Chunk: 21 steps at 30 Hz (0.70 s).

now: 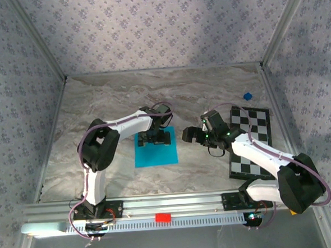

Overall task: Fold a paper plane with a square sheet of paper (pick it up from the middle)
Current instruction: First fold the square sheet of paper in half at the center of the table.

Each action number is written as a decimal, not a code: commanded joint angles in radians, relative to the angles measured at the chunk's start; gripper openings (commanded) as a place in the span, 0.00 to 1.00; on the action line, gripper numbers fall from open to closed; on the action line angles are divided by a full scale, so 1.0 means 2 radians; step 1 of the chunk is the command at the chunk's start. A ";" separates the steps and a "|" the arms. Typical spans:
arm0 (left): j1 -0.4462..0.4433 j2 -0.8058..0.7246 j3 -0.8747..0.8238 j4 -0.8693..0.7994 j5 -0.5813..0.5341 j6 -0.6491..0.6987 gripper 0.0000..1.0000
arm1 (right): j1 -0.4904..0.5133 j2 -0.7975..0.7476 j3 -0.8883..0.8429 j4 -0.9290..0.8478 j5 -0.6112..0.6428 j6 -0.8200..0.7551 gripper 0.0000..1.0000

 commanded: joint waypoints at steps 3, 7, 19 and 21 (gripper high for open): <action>0.003 0.017 -0.013 0.003 0.009 0.010 0.98 | 0.005 0.003 0.012 -0.021 0.013 -0.009 1.00; 0.004 0.024 -0.032 0.022 0.020 0.005 0.97 | 0.004 0.002 0.010 -0.023 0.015 -0.008 1.00; 0.003 0.026 -0.054 0.039 0.031 0.000 0.93 | 0.006 0.000 0.020 -0.027 0.024 -0.005 0.99; 0.003 0.021 -0.053 0.039 0.027 -0.001 0.92 | 0.006 -0.001 0.020 -0.024 0.028 -0.002 1.00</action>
